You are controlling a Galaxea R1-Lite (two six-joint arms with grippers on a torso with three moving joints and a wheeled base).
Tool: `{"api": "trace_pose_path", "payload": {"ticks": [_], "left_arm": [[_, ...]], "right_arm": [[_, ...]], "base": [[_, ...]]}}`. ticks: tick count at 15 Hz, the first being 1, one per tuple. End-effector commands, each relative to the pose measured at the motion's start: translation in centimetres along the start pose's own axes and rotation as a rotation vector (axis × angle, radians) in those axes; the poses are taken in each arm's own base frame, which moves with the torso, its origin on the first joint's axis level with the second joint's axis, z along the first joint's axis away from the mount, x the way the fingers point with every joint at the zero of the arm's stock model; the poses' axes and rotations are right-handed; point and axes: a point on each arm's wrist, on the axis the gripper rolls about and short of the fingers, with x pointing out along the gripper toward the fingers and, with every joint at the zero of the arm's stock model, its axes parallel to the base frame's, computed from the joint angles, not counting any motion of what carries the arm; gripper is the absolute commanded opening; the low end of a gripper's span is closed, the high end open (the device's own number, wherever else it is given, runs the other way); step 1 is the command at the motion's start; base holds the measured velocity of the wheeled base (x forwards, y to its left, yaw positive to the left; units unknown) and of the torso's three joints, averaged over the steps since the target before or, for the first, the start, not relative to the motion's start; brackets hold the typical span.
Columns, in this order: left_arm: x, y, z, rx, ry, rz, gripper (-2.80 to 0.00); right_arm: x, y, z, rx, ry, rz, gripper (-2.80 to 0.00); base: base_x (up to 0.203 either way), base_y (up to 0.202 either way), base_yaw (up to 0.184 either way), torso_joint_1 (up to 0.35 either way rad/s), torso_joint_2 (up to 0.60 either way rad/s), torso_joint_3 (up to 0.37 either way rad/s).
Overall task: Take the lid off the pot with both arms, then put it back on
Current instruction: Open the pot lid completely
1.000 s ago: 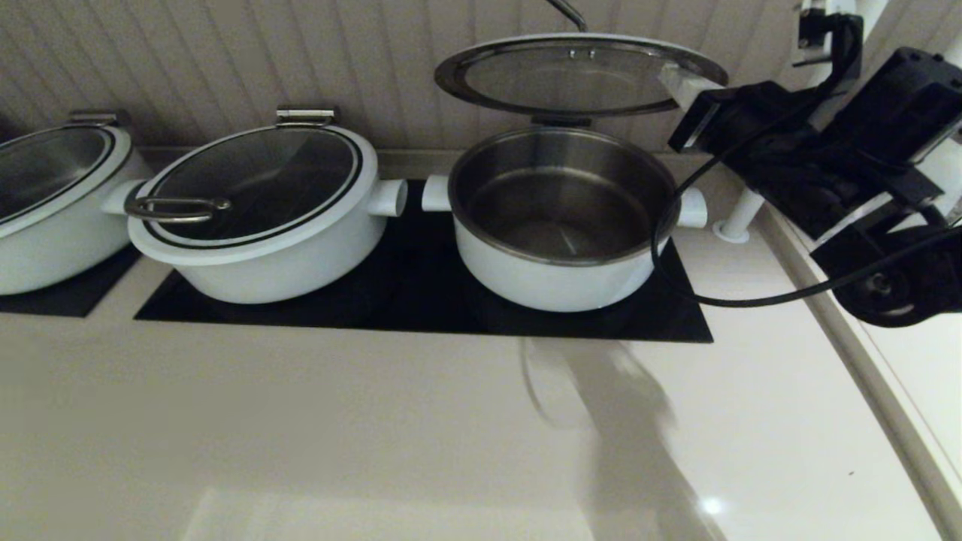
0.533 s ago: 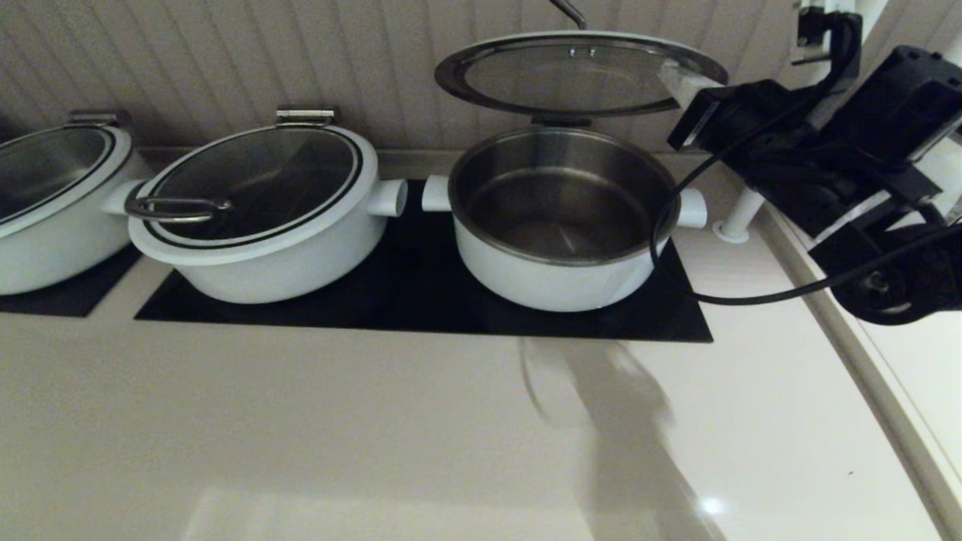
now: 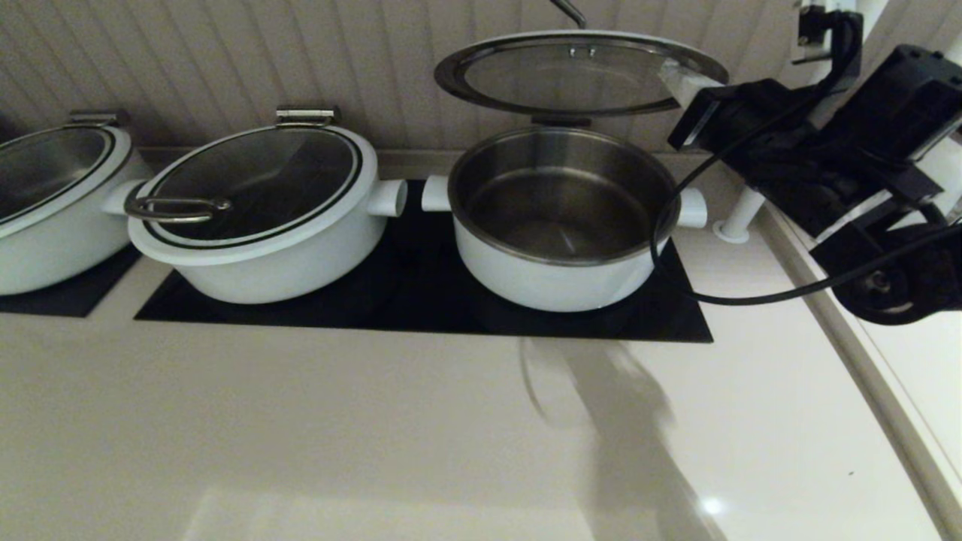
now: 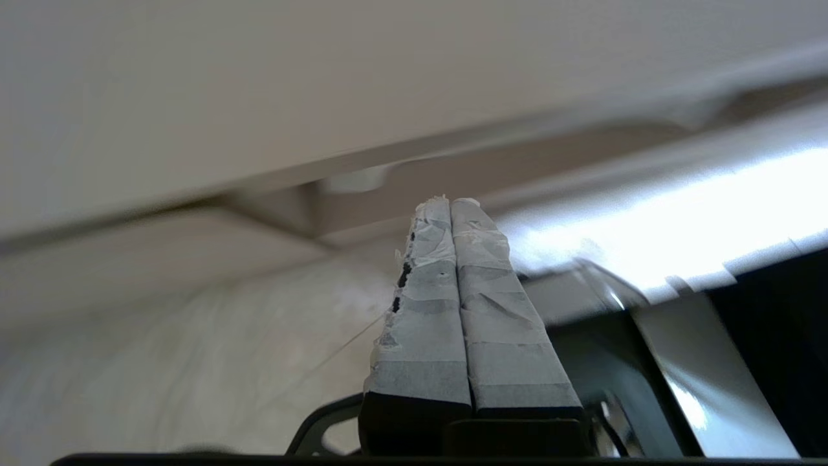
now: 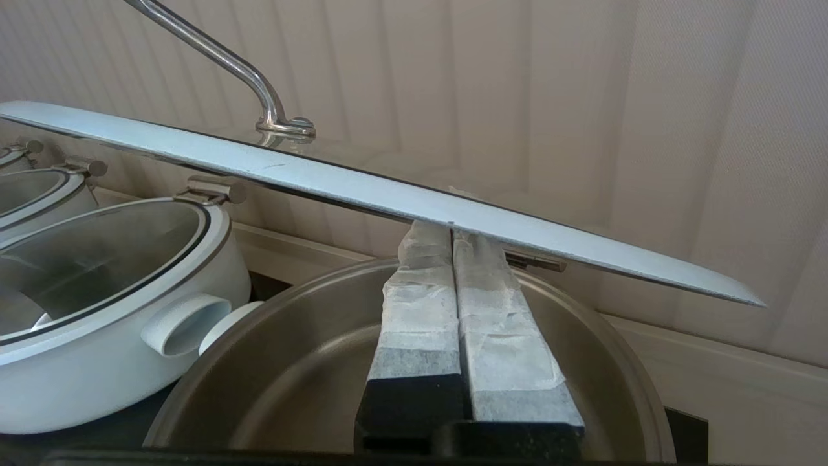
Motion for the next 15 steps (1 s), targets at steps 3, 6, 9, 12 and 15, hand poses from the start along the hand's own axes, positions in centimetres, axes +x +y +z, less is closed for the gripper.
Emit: {"api": "trace_pose_path", "payload": {"ticks": [3, 6, 9, 12, 15], "left_arm": [[0.19, -0.22, 0.08, -0.059, 0.013, 0.099, -2.8], [0.19, -0.25, 0.07, -0.067, 0.012, 0.112, -2.8], [0.22, -0.39, 0.08, -0.101, 0.014, 0.172, -2.8], [0.23, -0.49, 0.08, -0.128, 0.012, 0.217, -2.8], [0.21, -0.74, 0.04, -0.183, -0.001, 0.315, -2.8]], "right_arm": [[-0.04, 0.04, 0.28, -0.001, -0.011, 0.002, -2.8], [-0.04, 0.05, 0.29, -0.008, -0.013, 0.004, -2.8], [-0.09, 0.06, 0.45, -0.01, -0.016, 0.003, -2.8], [-0.17, 0.08, 0.62, -0.01, -0.018, 0.002, -2.8], [-0.19, 0.08, 0.68, -0.01, -0.019, 0.002, -2.8]], "base": [[0.0, 0.0, 0.0, 0.0, 0.0, 0.0], [0.0, 0.0, 0.0, 0.0, 0.0, 0.0], [0.0, 0.0, 0.0, 0.0, 0.0, 0.0], [0.0, 0.0, 0.0, 0.0, 0.0, 0.0], [0.0, 0.0, 0.0, 0.0, 0.0, 0.0]]}}
